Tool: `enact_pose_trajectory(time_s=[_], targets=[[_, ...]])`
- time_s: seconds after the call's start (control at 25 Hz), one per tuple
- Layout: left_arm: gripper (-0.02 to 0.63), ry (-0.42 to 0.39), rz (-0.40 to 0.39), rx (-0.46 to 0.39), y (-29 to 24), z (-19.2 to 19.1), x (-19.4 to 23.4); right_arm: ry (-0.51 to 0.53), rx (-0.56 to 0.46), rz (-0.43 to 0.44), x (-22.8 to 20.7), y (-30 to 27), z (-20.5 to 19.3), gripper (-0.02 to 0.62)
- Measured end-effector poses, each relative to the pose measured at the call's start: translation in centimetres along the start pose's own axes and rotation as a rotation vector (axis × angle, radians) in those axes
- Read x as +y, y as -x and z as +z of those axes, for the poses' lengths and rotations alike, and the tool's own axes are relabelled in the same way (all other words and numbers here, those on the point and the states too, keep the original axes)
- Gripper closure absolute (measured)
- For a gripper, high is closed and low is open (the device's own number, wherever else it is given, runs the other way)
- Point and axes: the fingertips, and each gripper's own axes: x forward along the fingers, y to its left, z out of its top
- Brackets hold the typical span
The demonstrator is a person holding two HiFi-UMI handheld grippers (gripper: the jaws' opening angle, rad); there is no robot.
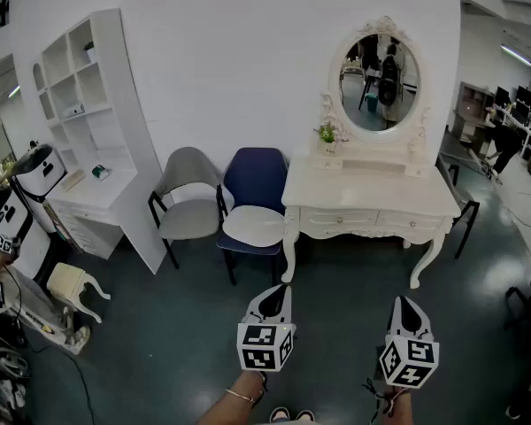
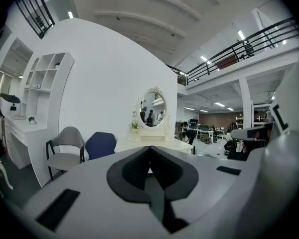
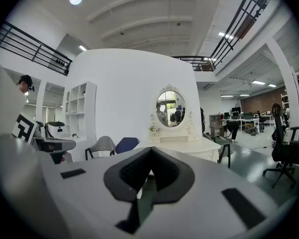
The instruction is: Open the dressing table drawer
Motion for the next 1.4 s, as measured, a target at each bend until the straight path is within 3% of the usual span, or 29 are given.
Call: enact_pose_trajectory(time_s=[0.32,1.28,1.36,1.4], targets=[[0.589,0.0,0.01,0.009,0.8,-0.1,0.1,-0.045,0.015,0.02,0.3,0.4,-0.4,0.589],[0.584,0.014,0.016,0.005,0.2,-0.4,0.2,-0.067,0.005,-0.029,-1.1,0.6,-0.8,0.588],[0.565,0.019,0.01,0.008,0.1,-0.6,0.2,-0.068,0.007,-0.033,-1.2,0.7,-1.0,0.588],[0.524,0.022,0.006,0.01,0.1,-0.8,0.2,-0.069,0.007,-0.035,-1.2,0.7,-1.0,0.588]])
